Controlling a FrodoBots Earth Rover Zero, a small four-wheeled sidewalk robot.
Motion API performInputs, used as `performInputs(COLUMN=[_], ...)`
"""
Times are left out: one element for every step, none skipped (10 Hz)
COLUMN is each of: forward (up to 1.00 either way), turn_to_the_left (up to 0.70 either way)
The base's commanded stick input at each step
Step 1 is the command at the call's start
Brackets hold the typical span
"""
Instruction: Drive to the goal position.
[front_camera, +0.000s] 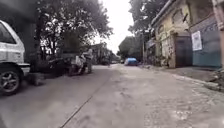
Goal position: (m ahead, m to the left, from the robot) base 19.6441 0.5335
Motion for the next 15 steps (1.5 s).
performInputs(forward=[0.7, 0.7, 0.7, 0.7, 0.7, 0.7, 0.7, 0.7, 0.7, 0.7, 0.7, 0.7, 0.7, 0.7, 0.7], turn_to_the_left=[0.0, 0.0, 0.0, 0.0, 0.0, 0.0, 0.0, 0.0, 0.0, -0.18, 0.0, 0.0, 0.0, 0.0, 0.0])
